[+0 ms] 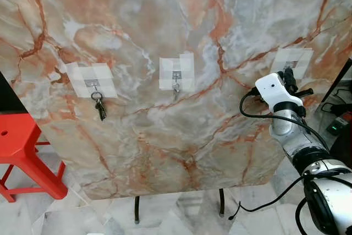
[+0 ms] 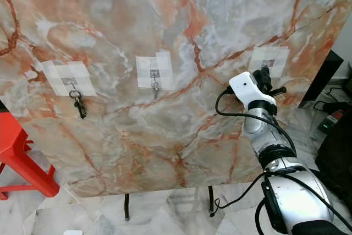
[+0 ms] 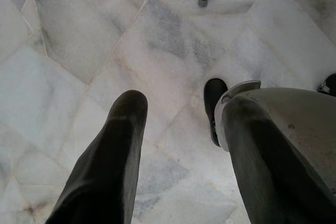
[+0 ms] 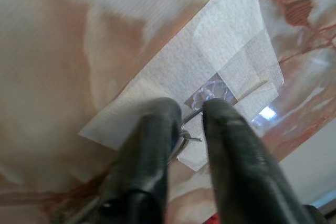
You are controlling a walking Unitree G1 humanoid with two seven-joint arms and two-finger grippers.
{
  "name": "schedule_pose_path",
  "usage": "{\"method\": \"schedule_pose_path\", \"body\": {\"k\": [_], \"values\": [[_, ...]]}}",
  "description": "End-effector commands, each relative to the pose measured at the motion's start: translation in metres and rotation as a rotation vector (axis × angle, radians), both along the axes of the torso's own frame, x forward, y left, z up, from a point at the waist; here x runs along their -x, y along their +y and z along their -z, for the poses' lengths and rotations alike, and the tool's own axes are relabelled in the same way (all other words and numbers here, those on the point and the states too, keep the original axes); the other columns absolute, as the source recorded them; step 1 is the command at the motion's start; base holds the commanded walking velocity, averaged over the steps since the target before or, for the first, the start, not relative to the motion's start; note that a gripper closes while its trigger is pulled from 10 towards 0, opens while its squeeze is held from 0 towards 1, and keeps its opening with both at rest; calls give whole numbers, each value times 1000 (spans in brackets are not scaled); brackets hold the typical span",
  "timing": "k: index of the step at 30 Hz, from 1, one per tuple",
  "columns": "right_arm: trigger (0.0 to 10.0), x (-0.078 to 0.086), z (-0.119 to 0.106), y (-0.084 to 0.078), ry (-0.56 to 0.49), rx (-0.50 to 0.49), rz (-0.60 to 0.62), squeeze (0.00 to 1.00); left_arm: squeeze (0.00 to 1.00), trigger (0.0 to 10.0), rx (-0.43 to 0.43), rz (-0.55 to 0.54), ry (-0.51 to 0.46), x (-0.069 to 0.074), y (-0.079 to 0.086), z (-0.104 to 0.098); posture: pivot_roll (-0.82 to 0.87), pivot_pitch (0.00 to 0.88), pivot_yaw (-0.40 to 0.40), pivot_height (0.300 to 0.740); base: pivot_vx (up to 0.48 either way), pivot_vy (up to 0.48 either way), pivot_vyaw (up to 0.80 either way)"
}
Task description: Hang keys on a hook
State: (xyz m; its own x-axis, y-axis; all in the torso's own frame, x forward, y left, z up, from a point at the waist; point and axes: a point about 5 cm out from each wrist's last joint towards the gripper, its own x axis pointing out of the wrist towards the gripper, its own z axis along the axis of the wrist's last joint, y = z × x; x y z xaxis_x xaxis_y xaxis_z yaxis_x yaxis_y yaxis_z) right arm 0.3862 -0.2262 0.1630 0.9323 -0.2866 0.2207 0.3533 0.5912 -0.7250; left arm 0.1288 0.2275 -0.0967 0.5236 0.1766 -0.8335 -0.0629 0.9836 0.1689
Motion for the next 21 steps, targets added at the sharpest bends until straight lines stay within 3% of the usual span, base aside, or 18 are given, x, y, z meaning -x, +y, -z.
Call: {"method": "schedule_pose_path", "body": {"k": [1, 2, 3, 7, 9, 14, 15, 20, 21], "values": [[10000, -1, -1, 6, -15, -34, -28, 1000, 0, 10000, -3, -4, 18, 3, 2, 1, 74, 0, -9, 740, 0, 0, 0], [10000, -1, 0, 9, -19, -71, -52, 365, 0, 10000, -4, -4, 18, 3, 2, 1, 74, 0, -9, 740, 0, 0, 0], [10000, 0, 2, 11, -21, -94, -68, 0, 0, 10000, -4, -4, 18, 4, 2, 1, 74, 0, -9, 740, 0, 0, 0], [10000, 2, 7, 17, -41, -189, -96, 0, 0, 10000, -4, -3, 19, 4, 3, 1, 73, 0, -14, 740, 0, 0, 0], [10000, 16, 27, 25, -112, -344, -94, 0, 0, 10000, -3, -7, 19, 4, 3, 1, 74, 0, -18, 740, 0, 0, 0], [10000, 38, 53, 32, -128, -411, -112, 0, 0, 10000, 0, -5, 21, 5, 3, 1, 57, 0, -13, 740, 0, 0, 0], [10000, 54, 74, 40, -70, -473, -132, 0, 0, 10000, 1, 4, 25, 5, 2, 1, 43, 0, -11, 740, 0, 0, 0], [10000, 88, 128, 49, 166, -598, -156, 0, 0, 10000, 2, 12, 28, 5, 2, 2, 21, 0, -13, 740, 0, 0, 0], [10000, 105, 157, 44, 291, -760, -74, 0, 0, 10000, 2, 16, 28, 5, 2, 2, 22, 0, -15, 740, 0, 0, 0]]}}
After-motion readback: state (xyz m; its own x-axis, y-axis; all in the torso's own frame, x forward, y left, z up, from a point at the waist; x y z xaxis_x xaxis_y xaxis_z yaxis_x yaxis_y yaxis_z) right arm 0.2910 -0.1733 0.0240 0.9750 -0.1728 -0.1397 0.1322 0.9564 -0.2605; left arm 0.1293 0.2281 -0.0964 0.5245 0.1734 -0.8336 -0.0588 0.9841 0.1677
